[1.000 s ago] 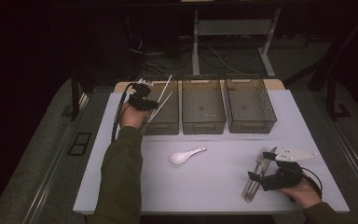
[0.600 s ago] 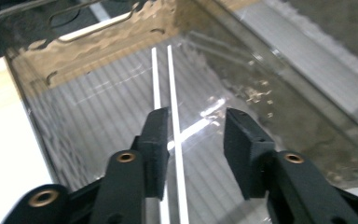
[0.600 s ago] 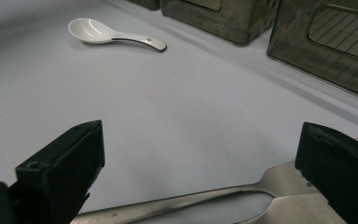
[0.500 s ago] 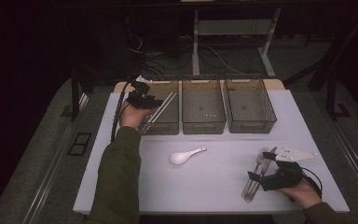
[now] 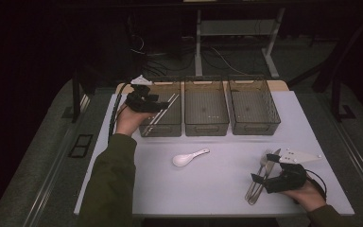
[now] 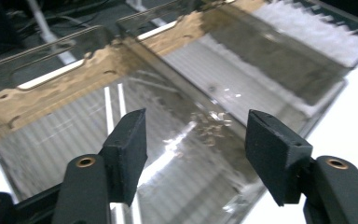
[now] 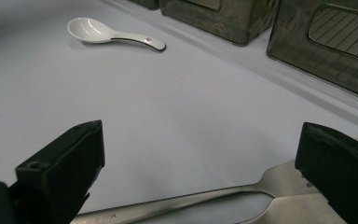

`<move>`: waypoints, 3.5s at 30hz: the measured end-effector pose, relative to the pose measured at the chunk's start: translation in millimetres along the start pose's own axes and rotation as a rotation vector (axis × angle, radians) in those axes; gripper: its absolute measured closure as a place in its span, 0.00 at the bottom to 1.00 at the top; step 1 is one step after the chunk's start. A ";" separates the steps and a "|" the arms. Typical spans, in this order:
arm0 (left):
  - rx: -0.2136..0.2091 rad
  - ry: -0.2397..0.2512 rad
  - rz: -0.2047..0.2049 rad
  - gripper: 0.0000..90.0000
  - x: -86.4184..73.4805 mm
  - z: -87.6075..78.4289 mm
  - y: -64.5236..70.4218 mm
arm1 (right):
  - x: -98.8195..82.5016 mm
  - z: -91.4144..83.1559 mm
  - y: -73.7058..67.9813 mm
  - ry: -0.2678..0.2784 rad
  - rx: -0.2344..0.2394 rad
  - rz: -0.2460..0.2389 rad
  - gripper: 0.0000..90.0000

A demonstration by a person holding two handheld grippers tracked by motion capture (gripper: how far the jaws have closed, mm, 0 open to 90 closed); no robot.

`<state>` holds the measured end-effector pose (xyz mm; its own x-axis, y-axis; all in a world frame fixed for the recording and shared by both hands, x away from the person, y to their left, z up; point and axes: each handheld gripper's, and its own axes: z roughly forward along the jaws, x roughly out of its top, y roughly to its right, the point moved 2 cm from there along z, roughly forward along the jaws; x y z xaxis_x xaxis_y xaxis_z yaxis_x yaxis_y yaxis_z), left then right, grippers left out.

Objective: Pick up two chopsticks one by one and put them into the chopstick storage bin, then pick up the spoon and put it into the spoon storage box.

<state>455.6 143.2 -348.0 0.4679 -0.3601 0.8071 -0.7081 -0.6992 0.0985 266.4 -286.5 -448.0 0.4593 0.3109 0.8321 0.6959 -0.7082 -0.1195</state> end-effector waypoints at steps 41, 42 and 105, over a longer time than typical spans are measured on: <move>-0.130 0.062 0.130 0.04 -103.9 -42.6 102.5 | -0.1 -1.4 -0.1 0.006 -0.005 0.008 0.02; -0.134 0.061 0.126 0.03 -106.7 -43.4 104.0 | -0.1 -1.5 -0.1 0.007 -0.005 0.008 0.01; -0.187 -0.002 0.159 0.76 -87.2 30.8 111.7 | 16.8 5.7 -5.5 -0.017 0.072 0.017 0.20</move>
<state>352.0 77.4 -425.3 0.3437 -0.4578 0.8199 -0.8584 -0.5073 0.0765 273.4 -273.8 -436.4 0.4798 0.3104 0.8206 0.7256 -0.6663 -0.1722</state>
